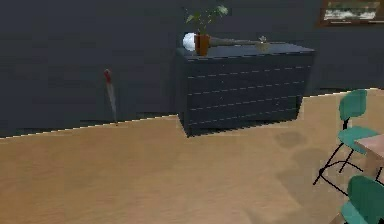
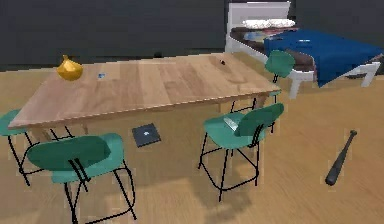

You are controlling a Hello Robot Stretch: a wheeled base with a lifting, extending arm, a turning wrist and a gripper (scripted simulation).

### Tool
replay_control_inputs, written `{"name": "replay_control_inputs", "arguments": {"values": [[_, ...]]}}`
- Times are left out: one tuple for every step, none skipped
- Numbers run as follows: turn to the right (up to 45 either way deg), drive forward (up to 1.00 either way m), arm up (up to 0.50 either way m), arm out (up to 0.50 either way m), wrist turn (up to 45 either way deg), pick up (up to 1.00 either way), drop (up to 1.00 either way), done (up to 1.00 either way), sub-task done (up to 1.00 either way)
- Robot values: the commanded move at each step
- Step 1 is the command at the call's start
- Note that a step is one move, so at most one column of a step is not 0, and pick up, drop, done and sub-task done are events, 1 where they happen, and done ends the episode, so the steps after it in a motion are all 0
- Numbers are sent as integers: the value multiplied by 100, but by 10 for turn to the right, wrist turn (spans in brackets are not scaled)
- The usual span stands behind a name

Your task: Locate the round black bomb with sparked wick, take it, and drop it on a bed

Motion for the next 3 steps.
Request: {"name": "replay_control_inputs", "arguments": {"values": [[0, 75, 0, 0, 0, 0, 0, 0, 0], [-300, 0, 0, 0, 0, 0, 0, 0, 0], [0, 5, 0, 0, 0, 0, 0, 0, 0]]}}
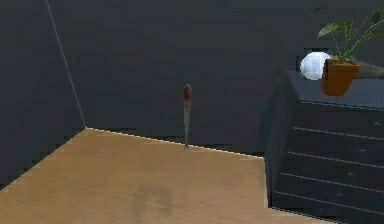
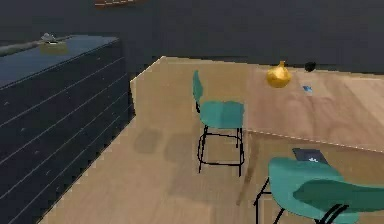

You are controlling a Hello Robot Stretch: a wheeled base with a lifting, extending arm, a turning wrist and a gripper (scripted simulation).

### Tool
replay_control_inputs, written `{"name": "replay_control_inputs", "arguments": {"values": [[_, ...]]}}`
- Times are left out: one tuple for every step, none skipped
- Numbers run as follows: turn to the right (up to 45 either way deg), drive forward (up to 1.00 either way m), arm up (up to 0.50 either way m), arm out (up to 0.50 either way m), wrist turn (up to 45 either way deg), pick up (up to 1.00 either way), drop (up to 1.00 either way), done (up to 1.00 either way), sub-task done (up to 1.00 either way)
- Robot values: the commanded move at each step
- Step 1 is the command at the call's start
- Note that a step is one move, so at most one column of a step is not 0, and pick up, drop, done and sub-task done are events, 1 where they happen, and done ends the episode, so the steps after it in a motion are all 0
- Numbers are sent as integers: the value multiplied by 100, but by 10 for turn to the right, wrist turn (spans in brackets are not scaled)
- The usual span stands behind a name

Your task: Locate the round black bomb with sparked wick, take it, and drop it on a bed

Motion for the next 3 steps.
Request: {"name": "replay_control_inputs", "arguments": {"values": [[450, 0, 0, 0, 0, 0, 0, 0, 0], [180, 0, 0, 0, 0, 0, 0, 0, 0], [0, 95, 0, 0, 0, 0, 0, 0, 0]]}}
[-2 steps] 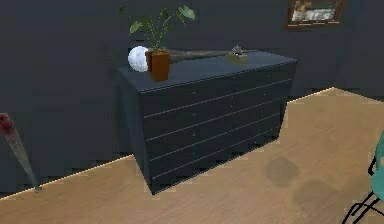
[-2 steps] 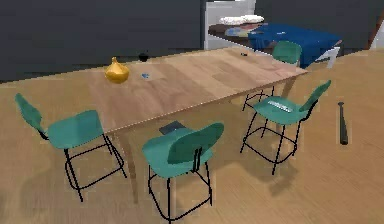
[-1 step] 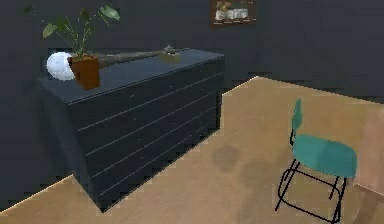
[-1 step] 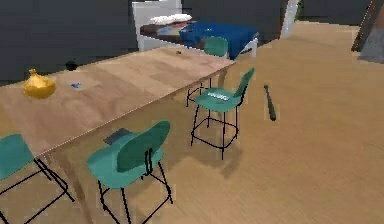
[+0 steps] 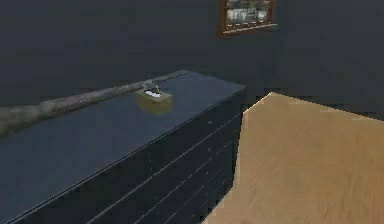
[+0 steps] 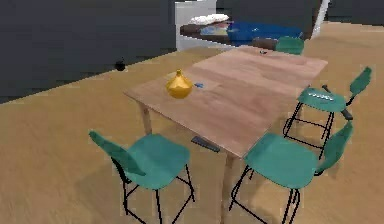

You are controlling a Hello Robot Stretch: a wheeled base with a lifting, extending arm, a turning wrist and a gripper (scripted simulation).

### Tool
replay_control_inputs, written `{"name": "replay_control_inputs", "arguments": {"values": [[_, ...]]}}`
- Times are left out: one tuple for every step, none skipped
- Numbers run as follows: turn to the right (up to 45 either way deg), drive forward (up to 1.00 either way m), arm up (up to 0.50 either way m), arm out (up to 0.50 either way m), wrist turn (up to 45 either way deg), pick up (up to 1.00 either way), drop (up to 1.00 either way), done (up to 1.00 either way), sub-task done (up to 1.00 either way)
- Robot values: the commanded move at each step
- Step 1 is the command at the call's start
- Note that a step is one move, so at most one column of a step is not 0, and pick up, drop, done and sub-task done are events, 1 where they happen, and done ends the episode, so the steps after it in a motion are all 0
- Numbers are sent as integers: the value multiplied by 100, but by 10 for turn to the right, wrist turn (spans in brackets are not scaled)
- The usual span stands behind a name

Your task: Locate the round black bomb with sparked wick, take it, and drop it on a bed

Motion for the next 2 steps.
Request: {"name": "replay_control_inputs", "arguments": {"values": [[390, 0, 0, 0, 0, 0, 0, 0, 0], [0, 35, 0, 0, 0, 0, 0, 0, 0]]}}
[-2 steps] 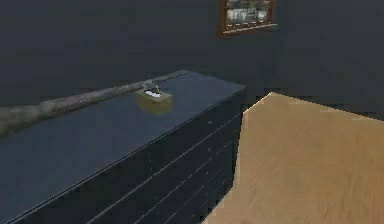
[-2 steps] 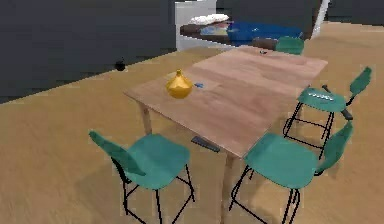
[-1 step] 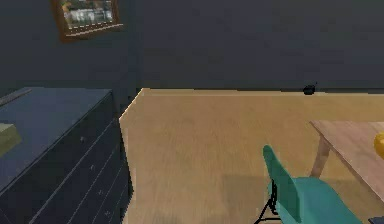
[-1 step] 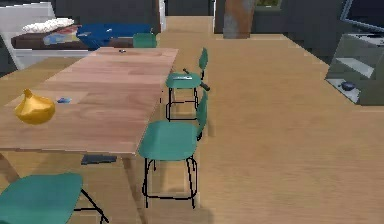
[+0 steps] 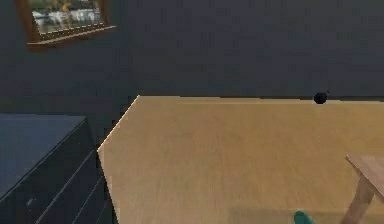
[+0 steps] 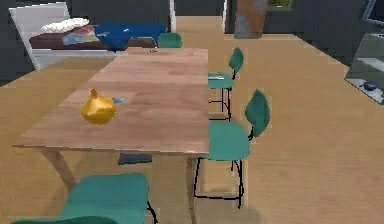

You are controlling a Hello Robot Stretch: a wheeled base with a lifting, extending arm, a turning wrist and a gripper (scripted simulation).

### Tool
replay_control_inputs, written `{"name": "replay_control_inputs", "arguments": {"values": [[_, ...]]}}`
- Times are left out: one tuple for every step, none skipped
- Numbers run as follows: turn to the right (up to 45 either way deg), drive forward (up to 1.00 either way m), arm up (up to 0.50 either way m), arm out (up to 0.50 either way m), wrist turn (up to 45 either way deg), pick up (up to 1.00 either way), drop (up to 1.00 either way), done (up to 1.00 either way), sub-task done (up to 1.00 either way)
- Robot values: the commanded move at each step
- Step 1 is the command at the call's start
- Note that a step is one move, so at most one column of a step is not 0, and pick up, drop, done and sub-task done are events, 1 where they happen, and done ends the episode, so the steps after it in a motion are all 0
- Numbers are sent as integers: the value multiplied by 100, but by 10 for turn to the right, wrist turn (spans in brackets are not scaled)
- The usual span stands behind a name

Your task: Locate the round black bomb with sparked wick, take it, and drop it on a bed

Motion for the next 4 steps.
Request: {"name": "replay_control_inputs", "arguments": {"values": [[120, 0, 0, 0, 0, 0, 0, 0, 0], [0, 85, 0, 0, 0, 0, 0, 0, 0], [420, 0, 0, 0, 0, 0, 0, 0, 0], [0, 60, 0, 0, 0, 0, 0, 0, 0]]}}
